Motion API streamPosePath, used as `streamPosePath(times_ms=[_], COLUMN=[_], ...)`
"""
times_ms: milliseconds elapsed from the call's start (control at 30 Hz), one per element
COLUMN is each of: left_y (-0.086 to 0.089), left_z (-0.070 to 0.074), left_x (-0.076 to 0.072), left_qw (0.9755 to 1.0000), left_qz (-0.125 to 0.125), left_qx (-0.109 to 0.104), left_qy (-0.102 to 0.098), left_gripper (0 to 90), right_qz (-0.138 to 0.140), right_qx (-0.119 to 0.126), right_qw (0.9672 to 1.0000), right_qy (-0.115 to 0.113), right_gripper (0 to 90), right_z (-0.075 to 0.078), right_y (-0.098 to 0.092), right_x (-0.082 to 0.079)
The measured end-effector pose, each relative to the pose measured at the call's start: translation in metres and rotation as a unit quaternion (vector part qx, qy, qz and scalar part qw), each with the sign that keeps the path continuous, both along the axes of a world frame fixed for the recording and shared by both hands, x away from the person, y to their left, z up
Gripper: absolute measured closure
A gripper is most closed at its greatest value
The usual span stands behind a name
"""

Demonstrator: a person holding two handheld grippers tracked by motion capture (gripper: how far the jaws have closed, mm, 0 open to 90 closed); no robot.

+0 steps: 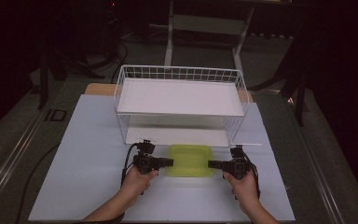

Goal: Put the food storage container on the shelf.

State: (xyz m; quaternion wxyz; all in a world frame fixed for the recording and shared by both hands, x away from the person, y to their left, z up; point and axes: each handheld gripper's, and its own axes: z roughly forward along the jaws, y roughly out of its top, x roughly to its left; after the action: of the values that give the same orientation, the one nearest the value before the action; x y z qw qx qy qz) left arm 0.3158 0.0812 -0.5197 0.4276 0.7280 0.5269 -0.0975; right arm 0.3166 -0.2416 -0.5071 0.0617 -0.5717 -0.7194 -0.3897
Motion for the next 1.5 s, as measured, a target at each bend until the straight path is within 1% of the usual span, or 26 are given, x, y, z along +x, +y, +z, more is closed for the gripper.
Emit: streamPosePath(times_ms=[100, 133, 233, 300, 333, 367, 400, 500, 567, 633, 733, 800, 867, 933, 1067, 1167, 1200, 1333, 1367, 1400, 1467, 1500], left_y=[0.0, -0.001, -0.001, 0.0, 0.0, 0.001, 0.002, 0.005, 0.007, 0.01, 0.014, 0.017, 0.018, 0.022, 0.026, 0.028, 0.028, 0.028, 0.028, 0.027, 0.027, 0.027], left_z=[0.001, 0.002, 0.004, 0.006, 0.008, 0.009, 0.01, 0.014, 0.018, 0.023, 0.033, 0.04, 0.041, 0.045, 0.042, 0.036, 0.034, 0.024, 0.022, 0.021, 0.019, 0.018], left_x=[-0.002, -0.004, -0.009, -0.011, -0.013, -0.014, -0.015, -0.016, -0.015, -0.013, -0.008, -0.004, -0.002, 0.004, 0.01, 0.013, 0.014, 0.019, 0.02, 0.022, 0.025, 0.026], left_qw=[1.0, 1.0, 1.0, 0.9999, 0.9998, 0.9997, 0.9996, 0.9994, 0.9992, 0.9988, 0.9979, 0.9971, 0.9969, 0.996, 0.9952, 0.9947, 0.9944, 0.9949, 0.9946, 0.9945, 0.9939, 0.994], left_qz=[-0.005, -0.004, 0.002, 0.009, 0.012, 0.017, 0.022, 0.026, 0.027, 0.032, 0.045, 0.049, 0.051, 0.057, 0.063, 0.069, 0.068, 0.069, 0.073, 0.074, 0.078, 0.076], left_qx=[0.004, 0.004, 0.008, 0.007, 0.013, 0.014, 0.013, 0.011, 0.011, 0.011, 0.003, 0.005, 0.004, 0.004, 0.005, -0.001, -0.002, -0.006, -0.008, -0.008, -0.005, -0.003], left_qy=[-0.003, -0.001, -0.004, -0.003, -0.01, -0.013, -0.015, -0.022, -0.025, -0.035, -0.047, -0.059, -0.06, -0.068, -0.074, -0.076, -0.081, -0.073, -0.073, -0.073, -0.078, -0.078], left_gripper=[73.4, 73.9, 75.4, 78.0, 79.3, 80.1, 80.4, 80.7, 80.6, 80.7, 81.0, 81.0, 81.0, 81.1, 81.0, 80.9, 80.9, 80.9, 80.9, 80.9, 80.9, 80.9], right_qz=[0.001, 0.0, -0.001, -0.002, -0.001, 0.003, 0.006, 0.008, 0.008, 0.008, 0.004, 0.0, -0.004, -0.006, -0.009, -0.013, -0.016, -0.019, -0.021, -0.021, -0.026, -0.028], right_qx=[0.0, -0.003, -0.004, -0.005, -0.004, -0.006, -0.011, -0.009, -0.005, -0.003, 0.005, 0.008, 0.011, 0.012, 0.007, 0.005, 0.004, -0.002, -0.005, -0.002, -0.006, -0.006], right_qw=[1.0, 1.0, 0.9999, 0.9999, 0.9999, 0.9999, 0.9998, 0.9998, 0.9997, 0.9995, 0.9993, 0.9989, 0.9986, 0.9983, 0.9981, 0.9981, 0.9981, 0.998, 0.9981, 0.9982, 0.998, 0.9979], right_qy=[-0.003, -0.007, -0.011, -0.011, -0.012, -0.013, -0.016, -0.019, -0.023, -0.031, -0.036, -0.045, -0.051, -0.057, -0.06, -0.059, -0.059, -0.059, -0.057, -0.056, -0.057, -0.058], right_gripper=[75.9, 76.3, 77.6, 78.8, 79.2, 79.2, 79.3, 79.2, 79.2, 79.3, 79.3, 79.3, 79.3, 79.2, 79.1, 79.0, 79.0, 79.0, 79.0, 79.0, 79.0, 78.9], right_z=[0.001, 0.001, 0.003, 0.004, 0.004, 0.005, 0.005, 0.007, 0.011, 0.016, 0.022, 0.028, 0.032, 0.035, 0.035, 0.031, 0.03, 0.023, 0.022, 0.02, 0.017, 0.016], right_y=[0.001, 0.001, 0.002, 0.003, 0.003, 0.004, 0.006, 0.009, 0.011, 0.013, 0.017, 0.019, 0.023, 0.026, 0.033, 0.036, 0.037, 0.038, 0.039, 0.039, 0.04, 0.04], right_x=[-0.002, -0.003, -0.005, -0.007, -0.008, -0.009, -0.009, -0.01, -0.008, -0.005, 0.0, 0.005, 0.011, 0.016, 0.025, 0.03, 0.031, 0.035, 0.036, 0.038, 0.041, 0.042])
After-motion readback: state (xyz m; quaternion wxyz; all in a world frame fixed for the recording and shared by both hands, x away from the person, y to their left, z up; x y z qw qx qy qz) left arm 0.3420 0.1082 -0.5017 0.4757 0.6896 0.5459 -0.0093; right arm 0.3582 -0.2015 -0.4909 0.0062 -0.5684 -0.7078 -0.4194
